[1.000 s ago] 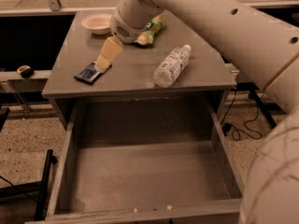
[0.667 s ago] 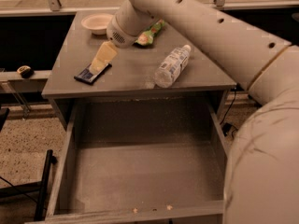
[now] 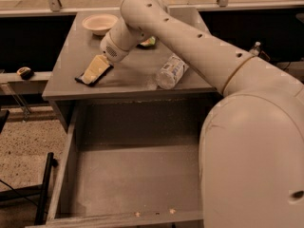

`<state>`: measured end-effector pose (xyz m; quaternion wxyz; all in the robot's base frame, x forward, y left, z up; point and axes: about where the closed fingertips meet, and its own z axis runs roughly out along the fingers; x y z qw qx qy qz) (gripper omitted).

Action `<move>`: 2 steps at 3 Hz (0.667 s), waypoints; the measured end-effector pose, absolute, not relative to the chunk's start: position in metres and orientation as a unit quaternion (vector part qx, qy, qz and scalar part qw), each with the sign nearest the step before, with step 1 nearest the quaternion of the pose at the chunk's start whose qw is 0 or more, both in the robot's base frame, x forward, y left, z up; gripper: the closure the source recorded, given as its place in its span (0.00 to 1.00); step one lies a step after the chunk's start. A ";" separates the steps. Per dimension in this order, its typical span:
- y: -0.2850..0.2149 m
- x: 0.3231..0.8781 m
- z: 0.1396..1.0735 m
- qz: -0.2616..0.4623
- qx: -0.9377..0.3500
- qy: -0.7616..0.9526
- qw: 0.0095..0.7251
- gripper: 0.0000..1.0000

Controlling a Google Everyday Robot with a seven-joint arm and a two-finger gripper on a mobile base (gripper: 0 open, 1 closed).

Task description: Place rxbar blueberry into top drawer

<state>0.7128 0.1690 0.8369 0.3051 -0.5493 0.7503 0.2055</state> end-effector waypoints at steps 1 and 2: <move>0.171 0.713 0.832 0.211 -0.544 0.754 0.300 0.41; 0.172 0.711 0.833 0.217 -0.535 0.758 0.303 0.64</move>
Offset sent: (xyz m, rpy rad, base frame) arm -0.0065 0.0003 -0.0074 0.0718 0.0326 -0.0707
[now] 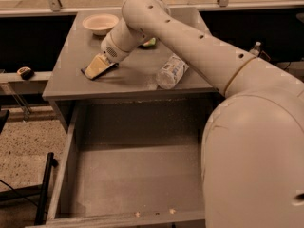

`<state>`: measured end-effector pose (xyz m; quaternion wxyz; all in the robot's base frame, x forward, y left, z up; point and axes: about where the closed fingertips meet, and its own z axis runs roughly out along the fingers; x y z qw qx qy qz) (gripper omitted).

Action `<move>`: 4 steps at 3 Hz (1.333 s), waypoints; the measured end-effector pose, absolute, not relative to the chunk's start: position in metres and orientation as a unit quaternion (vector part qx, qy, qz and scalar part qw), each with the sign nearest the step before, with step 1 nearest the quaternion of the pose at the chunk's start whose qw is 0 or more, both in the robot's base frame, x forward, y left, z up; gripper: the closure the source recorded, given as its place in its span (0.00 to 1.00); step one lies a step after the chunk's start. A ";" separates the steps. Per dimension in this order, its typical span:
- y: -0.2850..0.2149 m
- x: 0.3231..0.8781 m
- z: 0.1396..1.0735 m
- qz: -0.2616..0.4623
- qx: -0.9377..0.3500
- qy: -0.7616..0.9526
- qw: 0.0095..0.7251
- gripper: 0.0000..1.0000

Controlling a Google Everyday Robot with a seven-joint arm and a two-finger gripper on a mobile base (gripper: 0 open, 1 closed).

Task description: Place rxbar blueberry into top drawer

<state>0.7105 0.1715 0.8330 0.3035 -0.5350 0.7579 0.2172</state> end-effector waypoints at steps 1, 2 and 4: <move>0.171 0.712 0.838 0.217 -0.535 0.758 0.303 0.87; 0.160 0.687 0.879 0.214 -0.547 0.727 0.356 1.00; 0.106 0.608 0.968 0.147 -0.596 0.665 0.424 1.00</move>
Offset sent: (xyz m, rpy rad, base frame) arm -0.0702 -0.0877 0.1293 0.2028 -0.3618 -0.0271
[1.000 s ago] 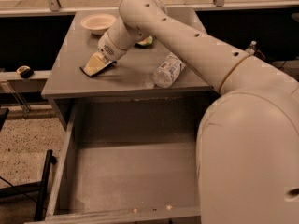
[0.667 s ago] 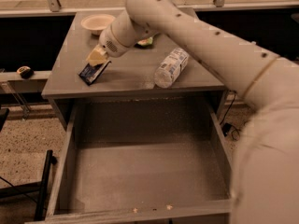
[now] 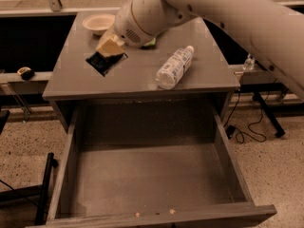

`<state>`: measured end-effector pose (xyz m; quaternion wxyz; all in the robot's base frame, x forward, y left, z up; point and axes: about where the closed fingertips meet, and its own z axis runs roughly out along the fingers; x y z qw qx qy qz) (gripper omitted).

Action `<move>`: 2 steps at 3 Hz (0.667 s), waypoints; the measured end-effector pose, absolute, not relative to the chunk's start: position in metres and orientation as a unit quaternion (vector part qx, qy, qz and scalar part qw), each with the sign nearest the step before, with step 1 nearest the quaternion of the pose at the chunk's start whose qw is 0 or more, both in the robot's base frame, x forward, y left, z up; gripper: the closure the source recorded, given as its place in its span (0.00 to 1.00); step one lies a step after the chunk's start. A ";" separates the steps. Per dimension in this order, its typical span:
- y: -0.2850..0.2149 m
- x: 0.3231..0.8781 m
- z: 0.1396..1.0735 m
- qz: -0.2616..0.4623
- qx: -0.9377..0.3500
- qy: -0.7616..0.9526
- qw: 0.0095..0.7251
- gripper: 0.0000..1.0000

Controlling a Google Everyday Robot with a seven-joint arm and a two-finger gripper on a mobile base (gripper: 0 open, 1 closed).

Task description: Place rxbar blueberry into top drawer

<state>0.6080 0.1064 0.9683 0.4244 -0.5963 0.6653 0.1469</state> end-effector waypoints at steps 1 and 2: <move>0.086 0.561 0.970 0.151 -0.637 0.642 0.398 1.00; 0.082 0.497 0.971 0.177 -0.653 0.621 0.396 1.00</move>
Offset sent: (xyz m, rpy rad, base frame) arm -0.1955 -0.1344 -0.0963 0.0799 0.1863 -0.0299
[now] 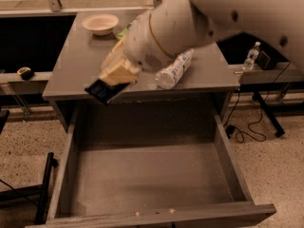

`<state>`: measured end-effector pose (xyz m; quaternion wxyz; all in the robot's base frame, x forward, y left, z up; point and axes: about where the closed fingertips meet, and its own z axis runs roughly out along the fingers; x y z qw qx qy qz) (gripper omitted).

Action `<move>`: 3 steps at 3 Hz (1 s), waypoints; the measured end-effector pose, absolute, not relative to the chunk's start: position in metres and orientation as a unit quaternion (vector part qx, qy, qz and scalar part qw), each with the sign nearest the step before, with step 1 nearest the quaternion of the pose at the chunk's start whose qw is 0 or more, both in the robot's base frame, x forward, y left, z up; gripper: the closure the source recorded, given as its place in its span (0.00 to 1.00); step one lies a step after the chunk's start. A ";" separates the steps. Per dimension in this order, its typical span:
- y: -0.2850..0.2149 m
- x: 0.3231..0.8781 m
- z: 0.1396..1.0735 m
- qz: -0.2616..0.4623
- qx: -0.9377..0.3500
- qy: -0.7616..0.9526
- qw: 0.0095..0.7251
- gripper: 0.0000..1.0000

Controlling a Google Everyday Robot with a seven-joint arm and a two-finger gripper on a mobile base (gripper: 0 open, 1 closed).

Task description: Place rxbar blueberry into top drawer

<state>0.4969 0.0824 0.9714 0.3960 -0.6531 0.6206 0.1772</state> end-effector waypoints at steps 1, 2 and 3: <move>0.050 0.468 0.939 0.180 -0.595 0.668 0.408 1.00; 0.020 0.455 0.899 0.180 -0.571 0.701 0.387 1.00; 0.037 0.462 0.836 0.235 -0.560 0.693 0.389 1.00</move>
Offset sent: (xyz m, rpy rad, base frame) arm -0.0263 -0.0253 -0.0252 0.0460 0.0356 -0.1128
